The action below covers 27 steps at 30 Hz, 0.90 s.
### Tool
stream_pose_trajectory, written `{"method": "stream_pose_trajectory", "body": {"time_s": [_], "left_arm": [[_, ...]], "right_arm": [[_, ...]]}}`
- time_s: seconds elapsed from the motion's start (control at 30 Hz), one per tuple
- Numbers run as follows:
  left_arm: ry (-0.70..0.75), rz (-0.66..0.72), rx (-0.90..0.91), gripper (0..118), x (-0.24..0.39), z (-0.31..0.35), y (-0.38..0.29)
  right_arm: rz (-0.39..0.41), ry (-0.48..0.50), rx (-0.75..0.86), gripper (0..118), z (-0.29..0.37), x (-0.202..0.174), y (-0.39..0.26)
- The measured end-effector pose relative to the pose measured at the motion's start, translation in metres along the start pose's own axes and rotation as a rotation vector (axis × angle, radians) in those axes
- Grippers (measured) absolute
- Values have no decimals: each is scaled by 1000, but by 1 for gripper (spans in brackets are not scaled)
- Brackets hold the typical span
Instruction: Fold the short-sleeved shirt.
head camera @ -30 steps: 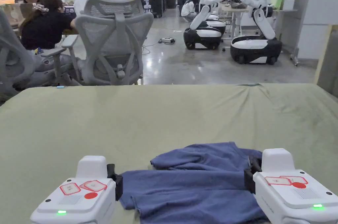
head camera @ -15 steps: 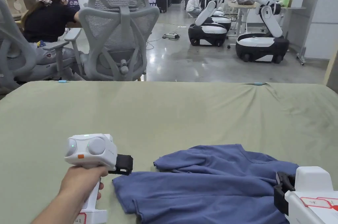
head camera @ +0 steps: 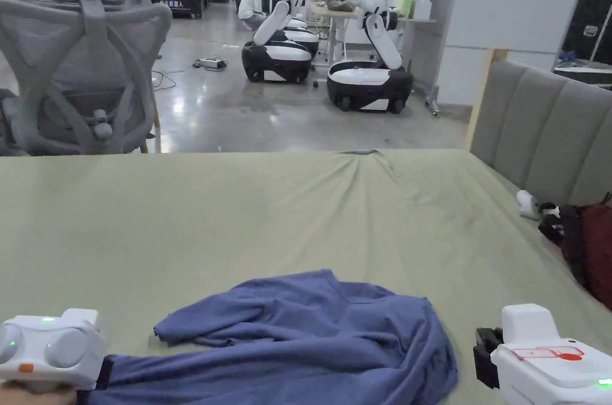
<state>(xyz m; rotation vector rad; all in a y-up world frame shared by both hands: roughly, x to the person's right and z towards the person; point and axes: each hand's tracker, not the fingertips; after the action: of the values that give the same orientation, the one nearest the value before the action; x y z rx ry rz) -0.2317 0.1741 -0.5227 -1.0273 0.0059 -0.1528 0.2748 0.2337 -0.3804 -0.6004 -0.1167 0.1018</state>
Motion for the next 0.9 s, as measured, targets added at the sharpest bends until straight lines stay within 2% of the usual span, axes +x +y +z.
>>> {"method": "stream_pose_trajectory", "body": {"time_s": [0.17, 0.3, 0.33, 0.4, 0.43, 0.57, 0.6, 0.63, 0.67, 0.7, 0.73, 0.77, 0.8, 0.9], "left_arm": [[-47, 34, 90, 0, -12, 39, -3], [-65, 34, 96, 0, -18, 51, -2], [-68, 34, 98, 0, -17, 51, -1], [-69, 34, 99, 0, -18, 48, 2], [-69, 29, 98, 0, -16, 48, 3], [-62, 6, 91, 0, -13, 41, 8], [-63, 4, 89, 0, -14, 39, 10], [-63, 3, 88, 0, -14, 37, 11], [-62, 1, 87, 0, -15, 36, 13], [-60, -2, 86, 0, -15, 37, 14], [-58, -5, 87, 0, -15, 37, 14], [-58, -8, 89, 0, -15, 36, 15], [-57, -9, 93, 0, -16, 38, 16], [-27, -30, 143, 0, -18, 47, 19]], "right_arm": [[95, -9, -94, 0, -86, 18, 21], [51, 32, -114, 3, -145, 27, 32], [41, 35, -115, 26, -156, 26, 34], [32, 67, -172, 94, -181, 24, 37], [46, 70, -188, 112, -189, 20, 36], [105, 123, -254, 101, -214, 6, 29], [114, 150, -279, 87, -218, 3, 26], [108, 186, -321, 53, -221, 3, 23], [77, 231, -327, 43, -221, 3, 20], [85, 178, -273, 19, -214, 4, 22], [61, 187, -266, 3, -212, 8, 25], [-4, 214, -280, 3, -210, 14, 28], [-25, 219, -267, 3, -206, 20, 31], [-37, 219, -233, 3, -175, 23, 47]]}}
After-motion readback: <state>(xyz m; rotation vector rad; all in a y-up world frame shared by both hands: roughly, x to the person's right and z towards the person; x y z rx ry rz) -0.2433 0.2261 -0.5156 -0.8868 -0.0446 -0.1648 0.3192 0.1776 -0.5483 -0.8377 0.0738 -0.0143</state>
